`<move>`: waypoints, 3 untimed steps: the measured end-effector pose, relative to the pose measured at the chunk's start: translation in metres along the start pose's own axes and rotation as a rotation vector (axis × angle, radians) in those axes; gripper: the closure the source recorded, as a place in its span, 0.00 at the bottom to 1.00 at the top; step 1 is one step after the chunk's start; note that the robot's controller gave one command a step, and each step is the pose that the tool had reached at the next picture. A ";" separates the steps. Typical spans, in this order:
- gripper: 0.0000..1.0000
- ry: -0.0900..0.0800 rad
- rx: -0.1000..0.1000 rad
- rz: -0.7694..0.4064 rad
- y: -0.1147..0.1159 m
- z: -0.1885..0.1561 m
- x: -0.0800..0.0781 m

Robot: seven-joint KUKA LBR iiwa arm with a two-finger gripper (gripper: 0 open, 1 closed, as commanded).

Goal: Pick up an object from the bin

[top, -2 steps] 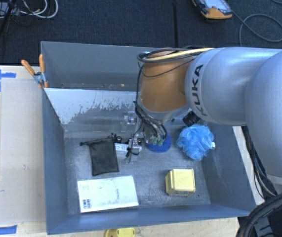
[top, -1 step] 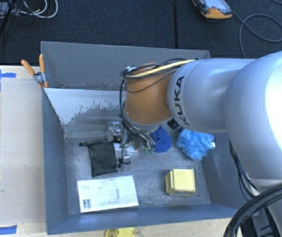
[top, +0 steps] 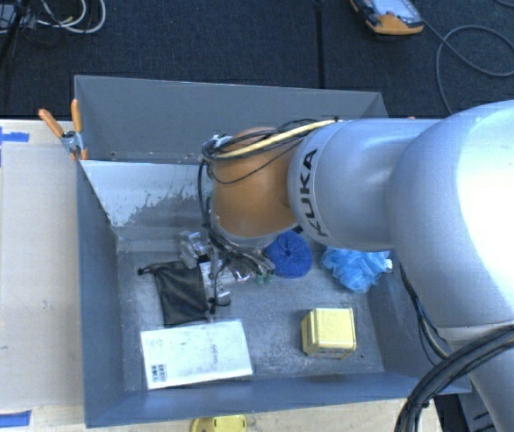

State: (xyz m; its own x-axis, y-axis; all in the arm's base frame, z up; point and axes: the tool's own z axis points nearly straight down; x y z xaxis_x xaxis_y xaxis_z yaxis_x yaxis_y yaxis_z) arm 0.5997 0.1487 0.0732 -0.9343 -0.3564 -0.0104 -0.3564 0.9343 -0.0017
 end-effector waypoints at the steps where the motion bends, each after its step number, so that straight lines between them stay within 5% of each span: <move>1: 0.00 0.001 -0.002 0.032 -0.001 0.000 -0.001; 2: 0.00 -0.002 0.000 0.001 0.000 -0.001 -0.001; 3: 1.00 -0.009 -0.005 0.034 0.000 -0.003 -0.004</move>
Offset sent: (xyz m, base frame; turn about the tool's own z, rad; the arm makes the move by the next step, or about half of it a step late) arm 0.0000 0.0000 0.0000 0.0000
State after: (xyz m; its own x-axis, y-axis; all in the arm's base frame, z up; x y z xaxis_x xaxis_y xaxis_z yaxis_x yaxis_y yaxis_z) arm 0.6032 0.1499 0.0761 -0.9459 -0.3240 -0.0189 -0.3241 0.9460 0.0035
